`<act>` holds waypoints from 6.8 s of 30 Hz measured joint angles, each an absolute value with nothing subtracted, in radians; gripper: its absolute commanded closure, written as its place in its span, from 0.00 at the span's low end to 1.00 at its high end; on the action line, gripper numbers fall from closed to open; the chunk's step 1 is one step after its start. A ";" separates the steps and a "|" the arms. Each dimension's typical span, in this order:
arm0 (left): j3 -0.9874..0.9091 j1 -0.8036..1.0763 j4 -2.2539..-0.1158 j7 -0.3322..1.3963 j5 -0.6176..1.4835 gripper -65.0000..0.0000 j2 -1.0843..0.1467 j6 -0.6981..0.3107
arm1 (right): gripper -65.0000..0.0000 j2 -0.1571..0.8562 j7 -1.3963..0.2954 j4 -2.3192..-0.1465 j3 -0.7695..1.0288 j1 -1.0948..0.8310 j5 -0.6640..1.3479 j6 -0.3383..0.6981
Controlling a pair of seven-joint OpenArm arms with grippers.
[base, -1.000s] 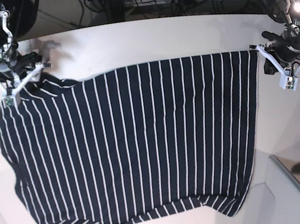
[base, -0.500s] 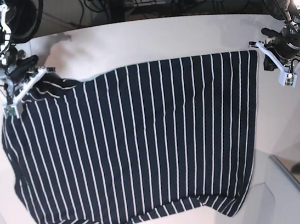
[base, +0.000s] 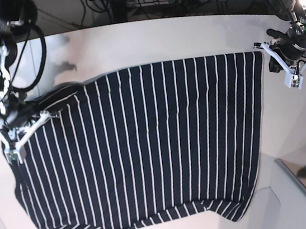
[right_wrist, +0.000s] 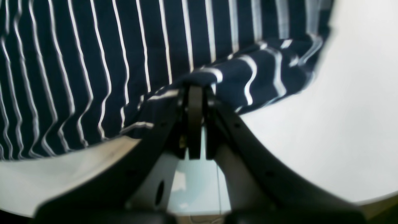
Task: Layout the t-shirt on the table in an organized manner, then fold the t-shirt properly
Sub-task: 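Release and regrasp the corner with the right gripper, pulling outward, then hold both corners and tug them outward to smooth the shirt, then drag the held shirt corner outward with the right gripper, then open the left gripper and regrasp the shirt corner beside it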
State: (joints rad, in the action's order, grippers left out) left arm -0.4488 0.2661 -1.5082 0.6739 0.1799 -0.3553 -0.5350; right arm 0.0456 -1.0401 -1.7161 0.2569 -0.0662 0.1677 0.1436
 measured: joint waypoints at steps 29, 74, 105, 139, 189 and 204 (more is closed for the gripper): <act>-0.448 0.323 -1.503 0.564 0.176 1.00 -0.355 -0.535 | 0.46 0.097 -0.790 -1.485 0.483 -0.151 0.171 0.147; -0.517 0.344 -1.489 0.558 0.175 1.00 -0.365 -0.532 | 0.99 0.101 -0.737 -1.289 0.404 -0.070 0.174 0.146; -0.511 0.335 -1.489 0.557 0.176 1.00 -0.361 -0.532 | 0.48 -0.139 -1.186 -1.968 0.435 -0.439 0.447 -0.035; -0.495 0.195 -1.054 0.329 0.190 1.00 -0.373 -0.532 | 1.00 0.132 -0.789 -1.309 0.410 -0.093 0.442 0.079; -0.635 0.259 -1.403 0.487 0.184 1.00 -0.326 -0.532 | 0.99 0.126 -0.703 -1.557 0.348 -0.292 0.450 -0.077; -0.859 0.353 -1.401 0.488 0.182 1.00 -0.324 -0.704 | 0.41 0.000 -0.670 -1.592 0.452 -0.428 0.614 0.076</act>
